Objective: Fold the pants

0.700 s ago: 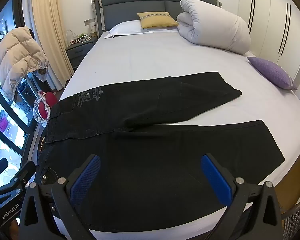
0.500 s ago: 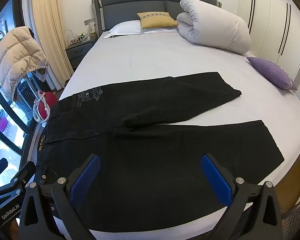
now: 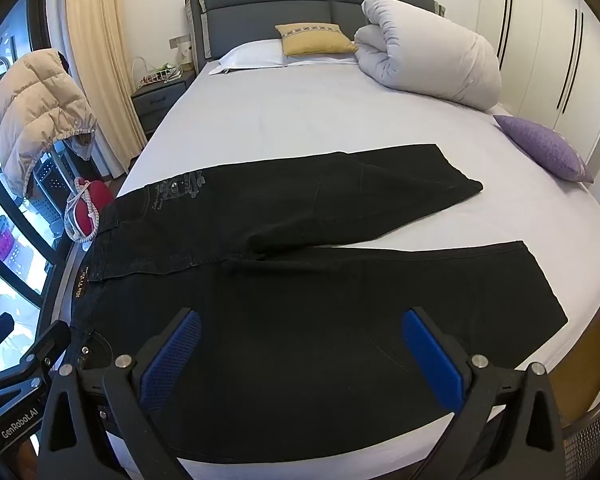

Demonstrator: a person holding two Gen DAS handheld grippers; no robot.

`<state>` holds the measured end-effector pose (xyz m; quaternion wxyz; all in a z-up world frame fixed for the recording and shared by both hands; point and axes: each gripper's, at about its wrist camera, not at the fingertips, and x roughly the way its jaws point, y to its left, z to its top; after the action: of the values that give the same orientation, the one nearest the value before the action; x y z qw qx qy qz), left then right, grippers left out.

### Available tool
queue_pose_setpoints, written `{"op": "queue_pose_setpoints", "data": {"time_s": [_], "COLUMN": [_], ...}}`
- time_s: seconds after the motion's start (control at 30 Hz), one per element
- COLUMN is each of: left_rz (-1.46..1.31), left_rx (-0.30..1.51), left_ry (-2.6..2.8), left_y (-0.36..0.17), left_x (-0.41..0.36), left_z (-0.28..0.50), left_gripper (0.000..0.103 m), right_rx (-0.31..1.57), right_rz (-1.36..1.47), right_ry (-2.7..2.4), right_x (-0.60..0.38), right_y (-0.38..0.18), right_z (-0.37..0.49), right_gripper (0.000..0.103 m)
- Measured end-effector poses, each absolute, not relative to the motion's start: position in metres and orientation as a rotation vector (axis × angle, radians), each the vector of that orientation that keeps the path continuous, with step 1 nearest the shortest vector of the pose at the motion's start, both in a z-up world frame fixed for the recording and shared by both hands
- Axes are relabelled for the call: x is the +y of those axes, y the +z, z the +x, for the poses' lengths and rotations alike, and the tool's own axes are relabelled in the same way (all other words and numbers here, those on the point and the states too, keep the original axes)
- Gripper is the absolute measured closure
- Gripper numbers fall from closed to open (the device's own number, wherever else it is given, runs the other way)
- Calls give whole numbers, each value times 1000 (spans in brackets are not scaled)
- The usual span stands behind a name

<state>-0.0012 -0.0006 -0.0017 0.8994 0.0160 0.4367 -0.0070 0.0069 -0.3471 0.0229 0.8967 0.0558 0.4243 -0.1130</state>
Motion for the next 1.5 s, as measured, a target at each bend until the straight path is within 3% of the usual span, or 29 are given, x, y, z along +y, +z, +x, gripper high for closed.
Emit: {"op": "queue_pose_setpoints", "data": {"time_s": [1.5], "left_rz": [37], "left_rx": [909], "left_ry": [-15], "left_y": [-10], "left_x": [-2], "left_z": [-1], "left_gripper": [0], "right_rx": [896], "right_rz": [82], "right_ry": [-239], "right_x": [-341], "right_y": [18], "right_z": [11], "right_gripper": [0]}}
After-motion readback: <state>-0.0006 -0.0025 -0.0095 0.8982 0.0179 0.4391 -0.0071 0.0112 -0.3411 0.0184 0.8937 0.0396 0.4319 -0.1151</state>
